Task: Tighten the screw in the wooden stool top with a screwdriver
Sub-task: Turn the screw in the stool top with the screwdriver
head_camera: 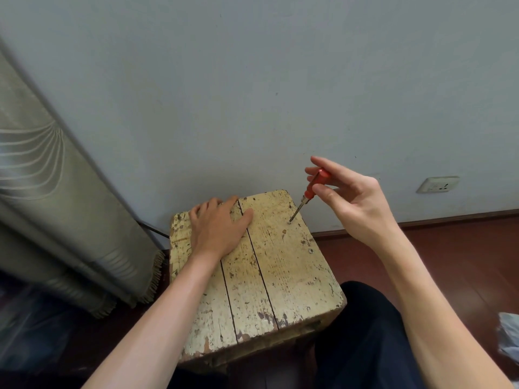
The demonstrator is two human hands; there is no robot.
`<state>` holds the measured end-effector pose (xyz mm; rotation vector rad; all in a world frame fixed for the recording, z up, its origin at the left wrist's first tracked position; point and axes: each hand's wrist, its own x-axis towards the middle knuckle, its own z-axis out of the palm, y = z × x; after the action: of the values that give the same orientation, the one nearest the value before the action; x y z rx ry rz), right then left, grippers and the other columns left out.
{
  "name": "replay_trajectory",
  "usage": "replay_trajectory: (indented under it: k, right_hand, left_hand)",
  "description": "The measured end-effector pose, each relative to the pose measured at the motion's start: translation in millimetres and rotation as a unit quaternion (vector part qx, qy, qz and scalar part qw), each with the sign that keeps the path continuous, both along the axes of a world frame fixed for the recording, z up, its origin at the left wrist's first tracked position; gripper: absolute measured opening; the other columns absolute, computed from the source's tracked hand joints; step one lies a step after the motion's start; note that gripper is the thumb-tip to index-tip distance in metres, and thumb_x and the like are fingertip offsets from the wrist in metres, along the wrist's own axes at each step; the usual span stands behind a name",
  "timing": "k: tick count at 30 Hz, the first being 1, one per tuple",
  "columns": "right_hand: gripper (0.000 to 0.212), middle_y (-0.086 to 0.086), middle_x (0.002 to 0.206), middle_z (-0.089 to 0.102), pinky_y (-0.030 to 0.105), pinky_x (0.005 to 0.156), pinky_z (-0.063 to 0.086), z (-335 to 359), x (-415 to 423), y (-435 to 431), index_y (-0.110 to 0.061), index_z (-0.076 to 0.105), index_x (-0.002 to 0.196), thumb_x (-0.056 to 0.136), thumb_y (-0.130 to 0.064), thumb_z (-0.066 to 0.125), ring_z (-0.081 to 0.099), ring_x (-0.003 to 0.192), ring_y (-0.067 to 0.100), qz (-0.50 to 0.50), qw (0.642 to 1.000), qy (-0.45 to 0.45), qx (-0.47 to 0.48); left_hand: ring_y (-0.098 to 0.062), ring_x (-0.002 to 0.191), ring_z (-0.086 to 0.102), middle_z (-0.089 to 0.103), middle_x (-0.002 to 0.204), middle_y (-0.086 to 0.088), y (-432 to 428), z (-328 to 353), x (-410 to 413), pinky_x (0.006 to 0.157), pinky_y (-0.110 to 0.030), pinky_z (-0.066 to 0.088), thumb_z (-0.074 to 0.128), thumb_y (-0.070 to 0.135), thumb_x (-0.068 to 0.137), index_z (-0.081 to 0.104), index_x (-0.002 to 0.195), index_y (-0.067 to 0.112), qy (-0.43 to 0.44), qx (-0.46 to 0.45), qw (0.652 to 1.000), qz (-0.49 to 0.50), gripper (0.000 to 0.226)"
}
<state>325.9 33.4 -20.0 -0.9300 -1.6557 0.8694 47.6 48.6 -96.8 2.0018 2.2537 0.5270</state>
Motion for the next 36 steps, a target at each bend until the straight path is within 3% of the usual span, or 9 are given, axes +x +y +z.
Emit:
replay_trajectory:
  k: [2,5,9,12,16,20,22,29,36]
  right_hand:
    - [0.05,-0.009,0.121,0.08,0.033,0.104,0.06,-0.8,-0.5,0.3,-0.036,0.069,0.137,0.102,-0.001,0.072,0.078,0.114,0.014,-0.002,1.0,0.008,-0.001]
    - [0.047,-0.007,0.115,0.081,0.045,0.105,0.061,-3.9,-3.0,1.8,-0.038,0.073,0.131,0.099,-0.004,0.077,0.078,0.111,0.017,-0.024,1.0,0.018,0.006]
    - [0.041,-0.007,0.098,0.076,0.056,0.091,0.063,-7.8,-10.4,2.8,-0.037,0.073,0.125,0.094,-0.012,0.084,0.081,0.094,0.024,-0.065,0.997,0.047,0.021]
    - [0.034,-0.004,0.092,0.076,0.053,0.083,0.064,-9.6,-17.5,2.4,-0.029,0.076,0.122,0.094,-0.011,0.085,0.081,0.084,0.025,-0.078,0.994,0.061,0.038]
    - [0.036,0.003,0.098,0.078,0.041,0.08,0.065,-9.5,-15.4,2.1,-0.029,0.078,0.127,0.095,-0.013,0.084,0.08,0.09,0.02,-0.083,0.995,0.039,0.042]
    - [0.051,-0.01,0.12,0.079,0.035,0.094,0.064,-6.7,-2.9,2.0,-0.045,0.069,0.137,0.101,-0.008,0.075,0.077,0.115,0.015,-0.019,0.999,0.001,0.026]
    - [0.054,-0.011,0.124,0.079,0.032,0.098,0.063,-5.1,0.0,2.0,-0.044,0.069,0.137,0.102,-0.003,0.072,0.078,0.113,0.015,0.004,1.0,0.012,0.012]
    - [0.053,-0.004,0.112,0.08,0.047,0.101,0.062,-1.0,-0.9,0.8,-0.047,0.072,0.129,0.099,-0.003,0.076,0.08,0.105,0.02,-0.018,1.0,0.013,0.009]
    - [0.036,-0.009,0.094,0.078,0.038,0.079,0.059,-5.4,-16.2,-4.3,-0.038,0.069,0.117,0.095,-0.015,0.085,0.079,0.091,0.014,-0.085,0.995,0.012,0.045]
  left_hand:
    - [-0.02,0.131,0.045,0.057,0.135,0.002,-0.2,0.0,-0.2,0.114,-0.044,0.024,0.027,0.081,0.09,0.048,0.148,0.038,-0.001,0.0,1.0,0.0,0.075]
    - [-0.02,0.131,0.045,0.057,0.134,0.002,-0.1,0.5,-0.1,0.114,-0.044,0.024,0.027,0.081,0.09,0.048,0.147,0.038,-0.001,0.0,1.0,-0.001,0.075]
    - [-0.02,0.133,0.043,0.056,0.136,0.002,-0.3,0.6,-0.2,0.114,-0.043,0.022,0.027,0.08,0.091,0.047,0.148,0.039,0.002,-0.001,1.0,0.0,0.074]
    - [-0.02,0.132,0.043,0.056,0.135,0.003,-0.6,1.1,0.1,0.114,-0.043,0.022,0.027,0.08,0.091,0.047,0.148,0.039,0.0,-0.003,1.0,0.002,0.074]
    - [-0.02,0.132,0.042,0.055,0.135,0.003,-1.4,1.7,0.9,0.114,-0.043,0.022,0.028,0.08,0.091,0.046,0.149,0.039,-0.003,-0.005,1.0,0.002,0.073]
    - [-0.02,0.132,0.043,0.056,0.135,0.003,-0.9,2.2,0.8,0.115,-0.043,0.022,0.028,0.08,0.091,0.046,0.149,0.038,-0.005,-0.006,1.0,0.001,0.073]
    - [-0.021,0.133,0.043,0.055,0.136,0.002,-0.8,2.0,0.3,0.115,-0.044,0.022,0.028,0.08,0.091,0.046,0.149,0.038,-0.005,-0.008,1.0,0.001,0.073]
    - [-0.021,0.133,0.042,0.056,0.135,0.001,-1.5,2.1,0.4,0.115,-0.044,0.022,0.028,0.08,0.091,0.047,0.148,0.038,-0.003,-0.008,1.0,0.0,0.073]
    - [-0.021,0.134,0.042,0.055,0.137,0.002,-1.4,2.4,0.6,0.116,-0.044,0.021,0.026,0.08,0.091,0.046,0.149,0.038,0.0,-0.013,1.0,0.002,0.075]
